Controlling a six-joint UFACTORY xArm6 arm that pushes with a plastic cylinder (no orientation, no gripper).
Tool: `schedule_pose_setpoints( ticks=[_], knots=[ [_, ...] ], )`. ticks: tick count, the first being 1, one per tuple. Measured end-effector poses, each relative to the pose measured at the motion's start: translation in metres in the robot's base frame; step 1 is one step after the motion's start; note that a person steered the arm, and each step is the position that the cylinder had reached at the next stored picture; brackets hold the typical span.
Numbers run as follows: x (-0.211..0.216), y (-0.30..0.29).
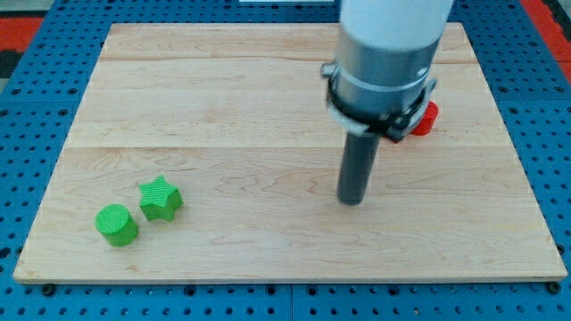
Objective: Move the green circle into the green star
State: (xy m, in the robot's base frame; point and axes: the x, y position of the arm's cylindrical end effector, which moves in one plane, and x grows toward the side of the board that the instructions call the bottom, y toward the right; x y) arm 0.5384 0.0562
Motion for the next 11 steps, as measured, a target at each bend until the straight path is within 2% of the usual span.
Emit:
schedule_pose_setpoints(
  ticks=[3,4,5,7,11],
  knots=[
    [0.08,-0.236],
    [0.074,-0.307],
    [0.053,-0.301],
    [0.036,-0.213],
    [-0.076,-0.175]
  ],
)
